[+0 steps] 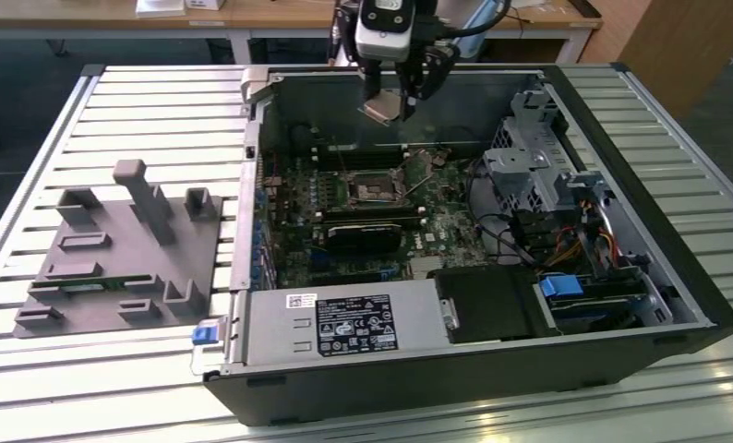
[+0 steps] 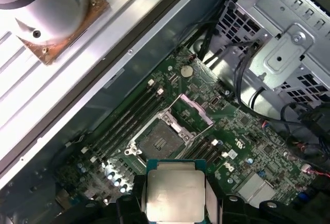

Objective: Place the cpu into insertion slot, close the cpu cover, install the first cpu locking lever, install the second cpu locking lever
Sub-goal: 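Place the cpu into insertion slot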

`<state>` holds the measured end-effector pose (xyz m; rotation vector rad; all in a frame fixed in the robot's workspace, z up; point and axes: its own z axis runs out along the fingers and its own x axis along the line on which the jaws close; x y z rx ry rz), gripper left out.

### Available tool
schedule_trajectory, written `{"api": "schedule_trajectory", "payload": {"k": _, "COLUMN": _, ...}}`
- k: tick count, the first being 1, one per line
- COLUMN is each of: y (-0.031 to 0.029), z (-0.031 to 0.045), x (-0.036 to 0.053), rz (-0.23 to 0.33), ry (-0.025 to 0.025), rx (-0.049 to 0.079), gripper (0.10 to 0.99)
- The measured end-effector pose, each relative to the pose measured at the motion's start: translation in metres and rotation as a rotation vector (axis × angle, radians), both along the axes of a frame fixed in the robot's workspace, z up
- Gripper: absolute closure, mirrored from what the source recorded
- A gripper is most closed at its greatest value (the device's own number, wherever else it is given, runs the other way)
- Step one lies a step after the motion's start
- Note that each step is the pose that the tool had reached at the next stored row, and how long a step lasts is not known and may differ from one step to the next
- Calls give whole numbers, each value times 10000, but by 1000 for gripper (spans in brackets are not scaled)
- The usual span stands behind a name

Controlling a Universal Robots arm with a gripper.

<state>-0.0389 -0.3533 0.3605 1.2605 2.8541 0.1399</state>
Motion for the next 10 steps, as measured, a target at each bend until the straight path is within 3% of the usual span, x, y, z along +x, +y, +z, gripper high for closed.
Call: {"api": "schedule_trajectory", "payload": {"k": 10, "y": 0, "z": -19, "x": 0, "rz": -1094, "ry": 0, "rx": -1, "gripper": 545}}
